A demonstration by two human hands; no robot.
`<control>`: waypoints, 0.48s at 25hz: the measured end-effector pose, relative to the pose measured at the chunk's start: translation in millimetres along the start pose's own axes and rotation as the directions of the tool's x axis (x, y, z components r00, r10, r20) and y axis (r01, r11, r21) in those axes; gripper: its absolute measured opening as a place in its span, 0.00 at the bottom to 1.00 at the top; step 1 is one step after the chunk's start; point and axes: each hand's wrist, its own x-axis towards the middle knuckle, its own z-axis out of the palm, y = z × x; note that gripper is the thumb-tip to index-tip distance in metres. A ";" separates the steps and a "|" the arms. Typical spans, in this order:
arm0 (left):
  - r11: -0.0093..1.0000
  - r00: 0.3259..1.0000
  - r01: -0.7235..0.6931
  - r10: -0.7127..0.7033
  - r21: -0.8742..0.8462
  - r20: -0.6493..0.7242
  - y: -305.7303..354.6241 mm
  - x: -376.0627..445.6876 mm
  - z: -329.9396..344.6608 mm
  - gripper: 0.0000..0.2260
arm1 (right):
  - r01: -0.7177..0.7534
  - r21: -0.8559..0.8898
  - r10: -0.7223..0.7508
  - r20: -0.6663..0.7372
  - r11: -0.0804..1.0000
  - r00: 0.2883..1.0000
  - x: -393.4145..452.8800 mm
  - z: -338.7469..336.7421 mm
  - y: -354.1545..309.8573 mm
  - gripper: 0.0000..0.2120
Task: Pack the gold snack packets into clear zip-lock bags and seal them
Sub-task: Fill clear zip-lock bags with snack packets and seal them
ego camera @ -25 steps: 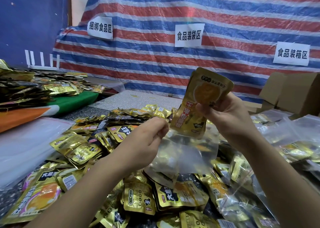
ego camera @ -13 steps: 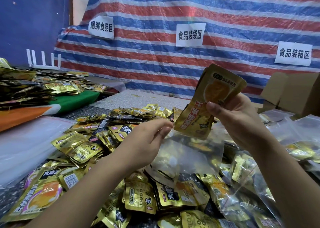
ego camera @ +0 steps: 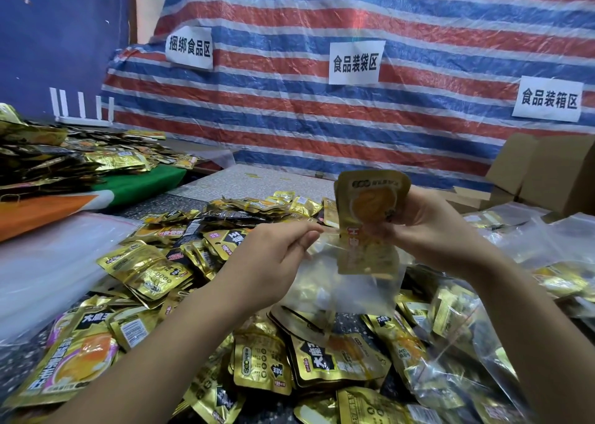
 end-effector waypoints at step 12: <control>0.998 1.000 0.005 -0.005 -0.067 -0.006 3.8 -1.1 2.6 0.16 | -0.119 -0.404 0.207 0.184 0.907 0.961 -0.2 8.0 -12.1 0.05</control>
